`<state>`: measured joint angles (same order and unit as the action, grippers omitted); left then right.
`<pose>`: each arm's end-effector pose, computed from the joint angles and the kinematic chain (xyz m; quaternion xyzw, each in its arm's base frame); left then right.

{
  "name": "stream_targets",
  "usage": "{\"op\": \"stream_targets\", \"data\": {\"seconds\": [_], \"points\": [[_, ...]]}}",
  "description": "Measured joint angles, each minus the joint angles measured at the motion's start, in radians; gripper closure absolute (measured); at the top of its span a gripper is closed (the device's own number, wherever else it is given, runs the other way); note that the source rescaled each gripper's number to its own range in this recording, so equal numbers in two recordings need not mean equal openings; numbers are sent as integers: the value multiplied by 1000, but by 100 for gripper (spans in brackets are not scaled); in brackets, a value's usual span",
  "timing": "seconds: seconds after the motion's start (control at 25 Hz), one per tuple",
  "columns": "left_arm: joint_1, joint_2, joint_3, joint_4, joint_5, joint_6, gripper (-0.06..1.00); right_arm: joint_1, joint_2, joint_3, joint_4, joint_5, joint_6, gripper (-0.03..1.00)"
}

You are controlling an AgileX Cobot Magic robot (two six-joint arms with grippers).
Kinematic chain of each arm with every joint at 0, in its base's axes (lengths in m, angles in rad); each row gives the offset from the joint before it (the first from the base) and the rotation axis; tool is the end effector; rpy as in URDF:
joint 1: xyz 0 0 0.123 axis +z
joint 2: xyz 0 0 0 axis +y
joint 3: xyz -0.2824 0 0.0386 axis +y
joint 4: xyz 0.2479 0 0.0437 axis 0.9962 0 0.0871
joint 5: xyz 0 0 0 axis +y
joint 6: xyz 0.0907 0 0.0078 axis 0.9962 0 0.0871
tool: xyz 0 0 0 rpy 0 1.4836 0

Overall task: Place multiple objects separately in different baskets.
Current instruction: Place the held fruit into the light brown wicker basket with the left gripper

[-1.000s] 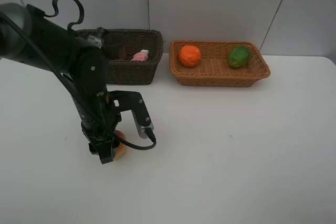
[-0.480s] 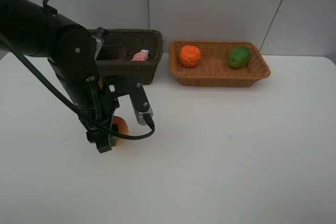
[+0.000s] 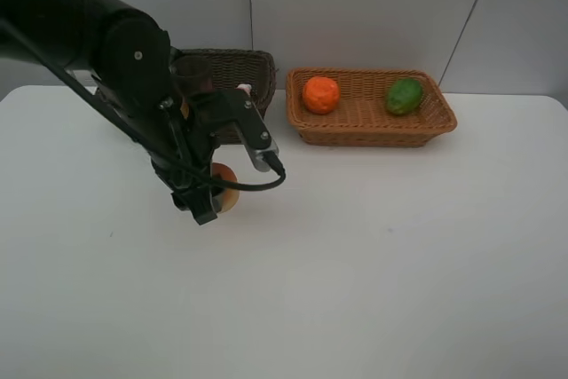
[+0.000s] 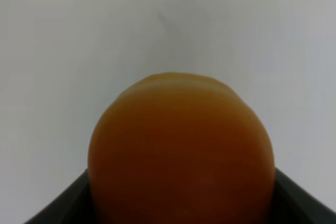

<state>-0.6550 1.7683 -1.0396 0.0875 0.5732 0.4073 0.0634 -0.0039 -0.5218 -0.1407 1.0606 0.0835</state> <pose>0.2715 -0.2031 0.1746 0.5256 0.8316 0.0078 0.1793 -0.0078 -0.0117 0.2838 0.0121 0.8443 -0.0310 0.5349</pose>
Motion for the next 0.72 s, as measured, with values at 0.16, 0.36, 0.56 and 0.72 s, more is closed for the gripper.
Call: {"op": "stream_targets", "data": {"seconds": [0.16,0.36,0.56,0.72], "points": [[0,25,-114,0,-6,-14,21,0,0,0,0,0,0,28],[0,154,-309,0,63,-58,21,0,0,0,1,0,0,28],[0,274,-560,0,126,-123,21,0,0,0,1,0,0,28],[0,367,-748,-1,182,-152,21,0,0,0,1,0,0,28]]}}
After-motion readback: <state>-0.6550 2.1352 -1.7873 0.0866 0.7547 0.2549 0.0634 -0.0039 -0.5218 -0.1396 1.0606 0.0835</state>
